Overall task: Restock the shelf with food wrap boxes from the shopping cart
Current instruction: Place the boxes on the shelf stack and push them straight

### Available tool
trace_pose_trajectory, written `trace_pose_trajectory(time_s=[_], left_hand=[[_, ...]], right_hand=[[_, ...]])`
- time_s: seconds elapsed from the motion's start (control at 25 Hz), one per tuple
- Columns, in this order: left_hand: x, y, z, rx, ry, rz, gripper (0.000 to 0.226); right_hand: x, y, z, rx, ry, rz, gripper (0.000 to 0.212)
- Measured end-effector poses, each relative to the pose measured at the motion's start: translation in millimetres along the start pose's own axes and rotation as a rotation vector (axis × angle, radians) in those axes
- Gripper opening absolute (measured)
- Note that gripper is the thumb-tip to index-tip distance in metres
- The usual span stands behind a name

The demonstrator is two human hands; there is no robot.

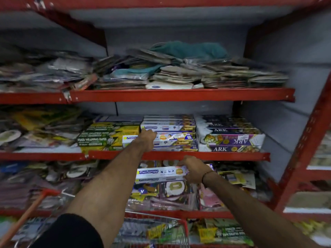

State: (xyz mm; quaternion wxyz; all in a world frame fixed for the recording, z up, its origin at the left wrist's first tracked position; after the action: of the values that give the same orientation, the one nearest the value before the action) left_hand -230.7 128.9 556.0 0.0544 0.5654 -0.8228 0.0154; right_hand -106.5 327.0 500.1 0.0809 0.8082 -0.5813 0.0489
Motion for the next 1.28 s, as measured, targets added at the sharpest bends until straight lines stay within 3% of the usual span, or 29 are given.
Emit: trace_pose_trajectory(time_s=[0.6,0.92,1.08,1.16,1.28], left_hand=[[-13,107,38,0.016,-0.025,0.141,0.057],[0,108,52,-0.322,0.094,0.219,0.045],[8,115,53,-0.294,-0.058,0.21,0.039],[19,116,49,-0.252,-0.254,0.235,0.032],[34,106,44,-0.327,-0.457,0.287,0.03]], right_hand=[[-23,70,6,0.051,-0.001,0.188,0.051],[-23,99,6,0.041,-0.021,0.217,0.054],[-17,114,-1,0.006,-0.016,0.167,0.051],[-18,123,-7,-0.005,-0.011,0.15,0.049],[-22,139,-16,-0.048,-0.047,0.134,0.05]])
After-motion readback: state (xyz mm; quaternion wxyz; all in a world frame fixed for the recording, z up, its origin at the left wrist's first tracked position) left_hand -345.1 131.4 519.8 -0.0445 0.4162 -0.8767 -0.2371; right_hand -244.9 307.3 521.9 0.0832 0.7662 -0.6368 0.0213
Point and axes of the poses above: each hand's wrist, its own y-axis towards the middle knuckle, its own z-axis out of the palm, x = y × z, the point moved 2 cm from there along y, towards the middle knuckle, and after that the axes turned 1 degree about z, right-handed, at the moved point
